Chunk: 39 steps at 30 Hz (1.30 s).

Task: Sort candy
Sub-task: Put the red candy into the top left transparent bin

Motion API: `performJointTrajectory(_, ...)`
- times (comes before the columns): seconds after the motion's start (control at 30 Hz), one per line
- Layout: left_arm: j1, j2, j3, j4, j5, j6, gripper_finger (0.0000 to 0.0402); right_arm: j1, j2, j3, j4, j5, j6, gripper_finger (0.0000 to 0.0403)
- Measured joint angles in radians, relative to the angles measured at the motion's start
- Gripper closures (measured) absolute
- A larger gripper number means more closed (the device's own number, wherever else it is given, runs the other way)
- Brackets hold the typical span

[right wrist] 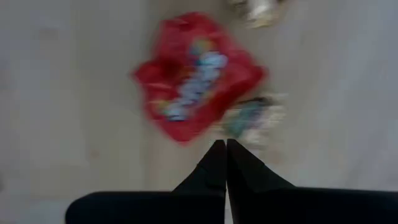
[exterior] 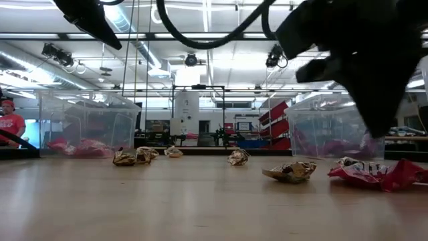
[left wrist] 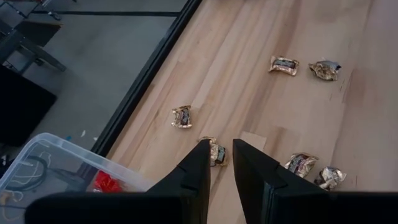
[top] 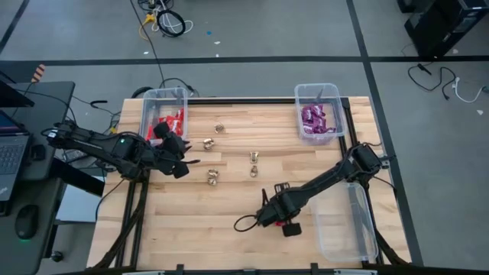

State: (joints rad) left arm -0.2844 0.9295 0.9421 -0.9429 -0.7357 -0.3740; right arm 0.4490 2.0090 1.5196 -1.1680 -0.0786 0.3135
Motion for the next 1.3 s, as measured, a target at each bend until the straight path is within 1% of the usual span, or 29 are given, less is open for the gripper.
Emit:
performJointTrajectory(0.07,0.0,0.0,0.0,0.0,0.001,0.0,0.033,0.014,0.001,0.0,0.029,-0.05,0.016,0.0403)
performJointTrajectory(0.17,0.0,0.0,0.0,0.0,0.002,0.0,0.033,0.041,0.009,-0.005,0.094,-0.069,0.031,0.0403)
performJointTrajectory(0.4,0.0,0.0,0.0,-0.004,0.002,0.001,0.033,0.067,0.035,-0.022,0.125,-0.065,0.088,0.0403)
performJointTrajectory(0.57,0.0,0.0,0.0,-0.008,0.003,0.002,0.033,0.067,0.058,-0.021,0.218,-0.05,0.087,0.0403)
performJointTrajectory(0.7,0.0,0.0,0.0,-0.019,0.004,0.002,0.033,0.054,0.069,-0.022,0.259,-0.012,0.087,0.0403)
performJointTrajectory(0.87,0.0,0.0,0.0,-0.019,0.005,0.0,0.033,0.03,0.069,-0.021,0.279,0.093,0.087,0.0403)
performJointTrajectory(1.07,0.0,0.0,0.0,-0.02,0.011,-0.022,0.033,-0.014,0.069,-0.021,0.299,0.19,0.079,0.0403)
performJointTrajectory(1.17,0.0,0.0,0.0,-0.02,0.056,-0.023,0.033,-0.029,0.069,-0.021,0.303,0.209,0.078,0.0403)
performJointTrajectory(1.3,-0.001,0.0,0.0,-0.02,0.119,-0.024,0.033,-0.033,0.064,-0.014,0.289,0.267,0.097,0.0403)
